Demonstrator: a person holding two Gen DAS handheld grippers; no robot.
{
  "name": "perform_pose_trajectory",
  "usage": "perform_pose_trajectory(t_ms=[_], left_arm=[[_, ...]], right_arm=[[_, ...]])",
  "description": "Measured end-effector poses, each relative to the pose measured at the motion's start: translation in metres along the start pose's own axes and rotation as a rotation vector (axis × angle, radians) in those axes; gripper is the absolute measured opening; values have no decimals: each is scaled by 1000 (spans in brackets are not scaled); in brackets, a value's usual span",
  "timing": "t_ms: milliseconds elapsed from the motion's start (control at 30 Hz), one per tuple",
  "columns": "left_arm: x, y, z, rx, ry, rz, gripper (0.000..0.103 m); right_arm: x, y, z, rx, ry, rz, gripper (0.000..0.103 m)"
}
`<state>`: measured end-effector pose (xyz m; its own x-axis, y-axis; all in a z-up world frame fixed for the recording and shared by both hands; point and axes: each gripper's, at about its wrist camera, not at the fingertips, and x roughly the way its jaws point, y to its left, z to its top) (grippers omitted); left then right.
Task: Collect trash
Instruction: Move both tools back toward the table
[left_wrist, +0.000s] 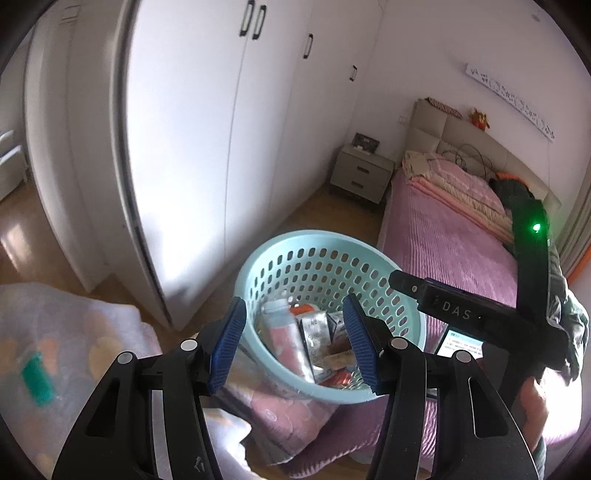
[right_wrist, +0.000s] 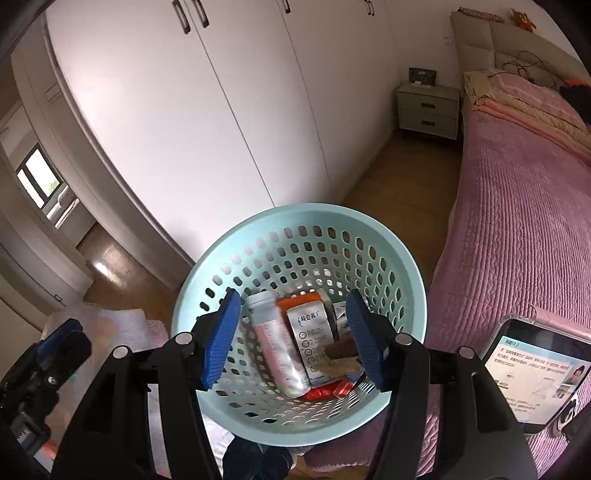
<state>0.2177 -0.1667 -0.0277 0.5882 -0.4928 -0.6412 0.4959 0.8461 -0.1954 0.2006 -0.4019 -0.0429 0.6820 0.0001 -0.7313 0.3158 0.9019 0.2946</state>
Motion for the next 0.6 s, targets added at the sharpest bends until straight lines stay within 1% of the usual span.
perform_pose_trajectory(t_ms=[67, 133, 300, 400, 533, 600], left_arm=[[-11, 5, -2, -10, -10, 4, 53], [-23, 11, -5, -25, -24, 14, 57], [-54, 26, -10, -56, -64, 43, 57], [-80, 42, -21, -81, -89, 76, 58], [-115, 67, -38, -100, -118, 126, 67], [-129, 87, -50, -114, -113, 181, 67]], right_arm=[[-2, 5, -2, -3, 7, 18, 56], [-5, 10, -3, -16, 5, 35, 56], [-18, 35, -10, -80, -15, 76, 56], [-28, 55, -16, -130, -31, 108, 56], [-42, 87, -27, -214, -55, 163, 56], [-48, 103, -32, -251, -67, 194, 56]])
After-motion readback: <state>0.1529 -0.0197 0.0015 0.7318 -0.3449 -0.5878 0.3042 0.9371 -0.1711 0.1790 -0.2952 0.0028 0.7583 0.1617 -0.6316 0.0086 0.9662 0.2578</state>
